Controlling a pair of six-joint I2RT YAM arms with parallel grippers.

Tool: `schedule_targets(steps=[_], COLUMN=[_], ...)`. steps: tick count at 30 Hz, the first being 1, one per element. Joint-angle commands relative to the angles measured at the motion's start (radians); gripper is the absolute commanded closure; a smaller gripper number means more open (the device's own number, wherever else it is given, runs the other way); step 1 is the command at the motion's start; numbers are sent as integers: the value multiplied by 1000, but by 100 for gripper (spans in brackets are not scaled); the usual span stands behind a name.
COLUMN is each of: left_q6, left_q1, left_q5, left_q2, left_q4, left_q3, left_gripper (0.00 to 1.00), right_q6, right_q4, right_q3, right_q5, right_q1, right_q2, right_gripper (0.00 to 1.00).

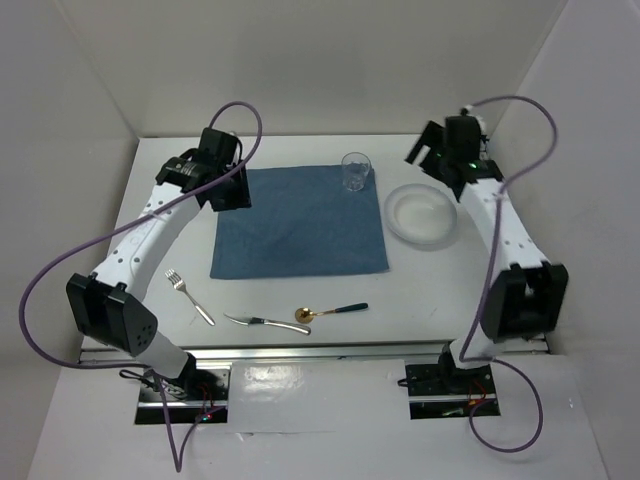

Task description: Set the dinner table for one person

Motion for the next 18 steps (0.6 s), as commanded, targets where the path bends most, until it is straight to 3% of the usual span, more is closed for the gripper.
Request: schedule_targets(steps=[1, 3, 5, 6, 8, 10, 18], left_q6=[23, 23, 23, 23, 23, 23, 23], left_q1=[-2, -2, -2, -2, -2, -2, -2], left_q5=[-17, 7, 32, 32, 32, 41, 41], left_q2=[-83, -93, -93, -93, -93, -93, -102], left_q4=[51, 76, 76, 76, 76, 76, 76], left_q3=[-57, -77, -86, -86, -86, -86, -86], left_gripper=[50, 50, 50, 50, 50, 50, 50], right_q6=[101, 143, 131, 131, 143, 154, 174], right_q4=[25, 92, 198, 246, 318, 350, 453], right_q3=[-258, -401, -642, -643, -780, -808, -819], right_q5=[5, -31, -189, -236, -328, -378, -416], right_q1=[-117, -167, -283, -284, -348, -385, -394], right_q2=[-168, -275, -354, -380, -411, -376, -224], right_gripper=[12, 17, 17, 17, 5, 1, 1])
